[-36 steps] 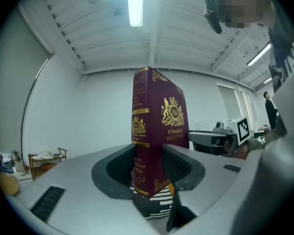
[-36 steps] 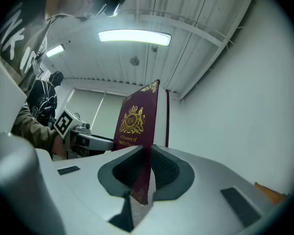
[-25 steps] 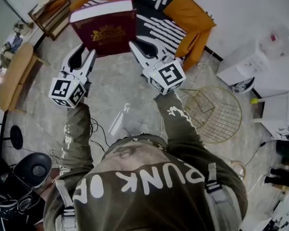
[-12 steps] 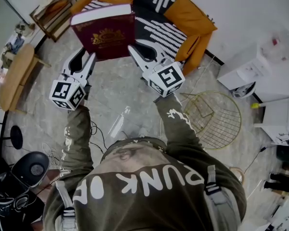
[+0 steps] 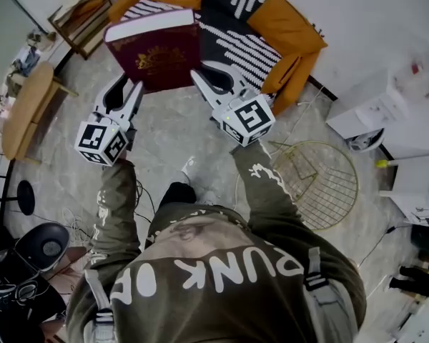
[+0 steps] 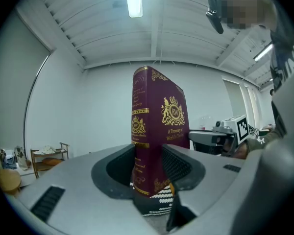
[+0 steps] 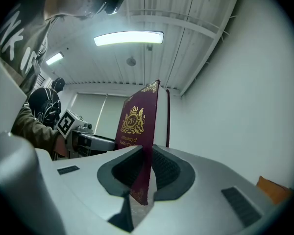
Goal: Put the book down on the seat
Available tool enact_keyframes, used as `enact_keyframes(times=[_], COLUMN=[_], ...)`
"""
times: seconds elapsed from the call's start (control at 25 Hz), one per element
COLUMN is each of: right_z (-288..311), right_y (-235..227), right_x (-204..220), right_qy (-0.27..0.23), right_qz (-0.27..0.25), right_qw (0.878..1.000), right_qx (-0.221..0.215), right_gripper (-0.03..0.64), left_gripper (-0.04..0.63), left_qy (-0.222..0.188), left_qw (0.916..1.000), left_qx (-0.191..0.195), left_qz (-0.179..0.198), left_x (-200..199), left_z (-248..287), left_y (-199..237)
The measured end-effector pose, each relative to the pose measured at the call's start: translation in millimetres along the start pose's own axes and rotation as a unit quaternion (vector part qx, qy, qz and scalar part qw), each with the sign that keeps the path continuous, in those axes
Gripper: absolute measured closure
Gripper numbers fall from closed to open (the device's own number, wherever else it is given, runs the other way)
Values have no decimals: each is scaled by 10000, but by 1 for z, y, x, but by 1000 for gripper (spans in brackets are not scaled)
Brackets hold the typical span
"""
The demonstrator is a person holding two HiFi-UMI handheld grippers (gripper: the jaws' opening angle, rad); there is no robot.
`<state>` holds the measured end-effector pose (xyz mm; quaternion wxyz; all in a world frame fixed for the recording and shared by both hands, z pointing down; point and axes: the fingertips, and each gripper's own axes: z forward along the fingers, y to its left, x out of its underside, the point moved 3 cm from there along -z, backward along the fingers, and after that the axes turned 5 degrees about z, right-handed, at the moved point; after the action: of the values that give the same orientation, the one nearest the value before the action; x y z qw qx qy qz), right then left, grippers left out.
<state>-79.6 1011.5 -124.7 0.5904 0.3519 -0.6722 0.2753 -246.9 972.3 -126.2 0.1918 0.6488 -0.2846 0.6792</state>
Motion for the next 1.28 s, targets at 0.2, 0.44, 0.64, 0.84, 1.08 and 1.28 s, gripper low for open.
enact_keyframes(times=[0.2,0.44,0.64,0.84,1.08,1.28], right_z=[19,65,115,167,215,245], right_y=[-22,-59,-90,-117,-149,-189], right_x=[12,32,49,63,70,83], right_qy=[32,140,260,353,380,399], right_qz=[50,8,-24,57,59,90], right_qw=[10000,9998,9994,9988,9984,9983], right_qx=[27,106,218,346,411,408], right_gripper=[552,552,552,552,552,552], left_gripper=[436,436,436,436,436,436], left_qy=[47,32,11,54,34,63], left_qw=[10000,9998,9995,9989,9986,9985], left_qx=[49,157,264,367,405,390], left_qz=[-14,-123,-194,-290,-350,-383], left_x=[9,31,47,59,67,79], left_z=[24,67,103,137,172,212], left_y=[20,66,117,170,217,246])
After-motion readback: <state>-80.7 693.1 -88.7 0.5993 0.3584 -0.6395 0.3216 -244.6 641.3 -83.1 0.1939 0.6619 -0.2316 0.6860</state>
